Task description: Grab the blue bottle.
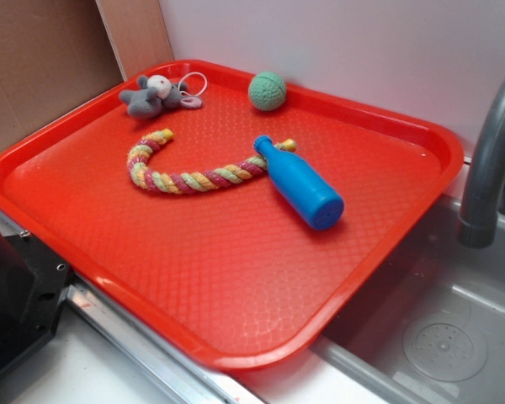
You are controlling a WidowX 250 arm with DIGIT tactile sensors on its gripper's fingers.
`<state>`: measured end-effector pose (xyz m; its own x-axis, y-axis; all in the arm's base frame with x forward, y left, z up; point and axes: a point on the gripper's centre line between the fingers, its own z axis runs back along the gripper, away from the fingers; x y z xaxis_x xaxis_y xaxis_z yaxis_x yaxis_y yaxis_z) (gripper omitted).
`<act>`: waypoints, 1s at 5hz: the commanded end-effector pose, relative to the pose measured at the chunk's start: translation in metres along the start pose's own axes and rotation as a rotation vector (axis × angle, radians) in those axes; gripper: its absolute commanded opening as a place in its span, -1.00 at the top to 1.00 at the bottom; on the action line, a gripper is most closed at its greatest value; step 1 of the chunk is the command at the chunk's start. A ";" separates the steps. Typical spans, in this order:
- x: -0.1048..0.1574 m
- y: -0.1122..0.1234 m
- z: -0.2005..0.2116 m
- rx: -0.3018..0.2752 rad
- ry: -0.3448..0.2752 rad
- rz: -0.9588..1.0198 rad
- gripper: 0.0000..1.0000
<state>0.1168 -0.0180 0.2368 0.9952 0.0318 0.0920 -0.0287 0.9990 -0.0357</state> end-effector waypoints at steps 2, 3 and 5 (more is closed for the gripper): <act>0.011 -0.001 -0.002 0.042 0.021 0.122 -1.00; 0.018 -0.006 -0.009 -0.038 0.030 0.380 -1.00; 0.052 -0.026 -0.031 -0.129 0.011 0.885 -1.00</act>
<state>0.1703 -0.0464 0.2044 0.6066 0.7937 -0.0445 -0.7866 0.5912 -0.1780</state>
